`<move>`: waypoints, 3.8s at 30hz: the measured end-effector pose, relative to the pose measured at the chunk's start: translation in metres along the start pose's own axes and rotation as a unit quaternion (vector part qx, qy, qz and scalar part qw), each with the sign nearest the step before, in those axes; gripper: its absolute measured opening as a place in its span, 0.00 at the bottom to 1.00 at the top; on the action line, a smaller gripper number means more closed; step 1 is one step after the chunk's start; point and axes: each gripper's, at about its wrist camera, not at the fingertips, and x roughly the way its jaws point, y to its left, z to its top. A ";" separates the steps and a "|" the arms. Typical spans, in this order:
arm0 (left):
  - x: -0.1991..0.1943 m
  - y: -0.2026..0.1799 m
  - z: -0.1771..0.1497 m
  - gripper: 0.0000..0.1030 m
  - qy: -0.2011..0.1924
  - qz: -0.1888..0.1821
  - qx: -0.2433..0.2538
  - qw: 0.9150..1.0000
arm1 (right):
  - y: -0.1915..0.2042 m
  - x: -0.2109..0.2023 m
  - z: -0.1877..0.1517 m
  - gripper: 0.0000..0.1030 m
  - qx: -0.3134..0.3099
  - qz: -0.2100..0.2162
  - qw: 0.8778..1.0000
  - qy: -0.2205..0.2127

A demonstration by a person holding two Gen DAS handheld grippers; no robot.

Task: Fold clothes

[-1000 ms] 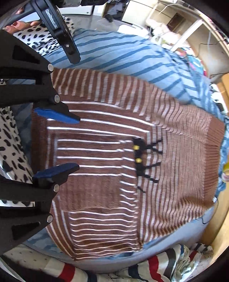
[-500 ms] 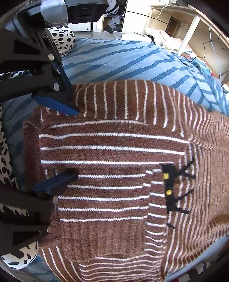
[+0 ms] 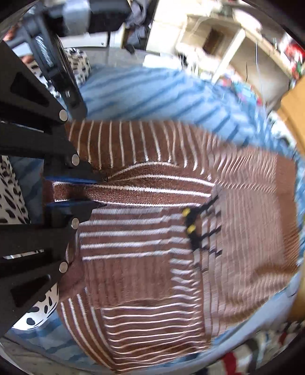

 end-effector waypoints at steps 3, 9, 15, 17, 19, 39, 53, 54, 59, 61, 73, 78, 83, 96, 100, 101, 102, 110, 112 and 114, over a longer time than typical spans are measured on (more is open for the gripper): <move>0.024 -0.007 -0.004 0.14 0.020 0.031 0.021 0.999 | 0.000 0.025 -0.001 0.15 0.005 -0.013 0.999 0.033; 0.053 -0.003 -0.006 0.14 0.026 0.025 0.011 0.999 | 0.004 0.031 0.006 0.20 0.007 -0.039 0.998 0.038; 0.054 -0.007 -0.007 0.14 0.024 0.026 0.015 0.999 | 0.002 -0.002 0.011 0.32 -0.004 -0.080 0.997 -0.003; 0.055 -0.010 -0.006 0.14 0.025 0.030 0.019 0.999 | 0.002 -0.014 0.011 0.32 -0.006 -0.074 0.997 -0.021; 0.056 -0.011 -0.004 0.14 0.025 0.029 0.019 0.999 | 0.003 -0.024 0.013 0.32 -0.010 -0.057 0.998 -0.033; 0.066 -0.024 0.000 0.14 0.009 0.025 0.032 0.999 | -0.003 0.039 0.011 0.42 0.052 -0.002 0.999 0.005; 0.072 -0.048 -0.005 0.14 -0.015 0.054 0.060 0.997 | -0.010 -0.031 -0.013 0.56 0.045 0.081 0.976 -0.195; 0.072 -0.051 -0.005 0.14 -0.017 0.060 0.065 0.996 | -0.008 -0.033 -0.014 0.51 0.035 0.087 0.975 -0.201; 0.074 -0.060 -0.008 0.14 -0.024 0.069 0.081 0.994 | 0.013 -0.006 -0.011 0.40 -0.031 0.023 0.992 -0.117; 0.075 -0.060 -0.009 0.14 -0.023 0.060 0.076 0.995 | 0.021 0.018 -0.012 0.38 -0.037 -0.033 0.996 -0.078; 0.061 -0.061 -0.006 0.14 -0.026 0.001 0.016 1.000 | 0.017 0.037 0.004 0.45 0.024 -0.033 0.997 -0.072; -0.010 -0.008 -0.005 0.14 -0.067 -0.037 0.010 0.997 | 0.015 0.034 0.002 0.45 0.027 -0.032 0.996 -0.075; -0.015 0.023 -0.002 0.14 -0.050 -0.002 0.013 0.999 | 0.009 0.028 0.000 0.45 0.054 -0.010 0.994 -0.094; -0.017 0.038 -0.011 0.14 -0.008 0.011 0.010 1.000 | 0.049 0.034 0.028 0.55 -0.090 -0.090 0.984 -0.121; -0.038 0.043 -0.002 0.14 -0.018 -0.025 -0.009 0.999 | 0.021 0.064 0.040 0.56 -0.026 -0.058 0.996 -0.064; -0.046 0.042 0.003 0.14 -0.027 -0.040 -0.012 0.999 | 0.012 0.064 0.041 0.56 -0.006 -0.036 0.998 -0.060; -0.053 0.042 0.008 0.14 -0.035 -0.055 -0.016 0.998 | 0.006 0.060 0.043 0.56 0.007 -0.018 0.998 -0.063; -0.041 0.028 0.035 0.14 -0.014 0.016 0.050 0.999 | -0.022 0.034 0.055 0.54 0.058 0.037 0.994 -0.091; -0.036 0.022 0.036 0.14 -0.002 0.043 0.060 0.997 | -0.027 0.022 0.071 0.54 0.048 0.029 0.993 -0.102; -0.037 0.014 0.038 0.14 0.004 0.064 0.069 0.996 | -0.029 0.010 0.089 0.54 0.031 0.016 0.993 -0.109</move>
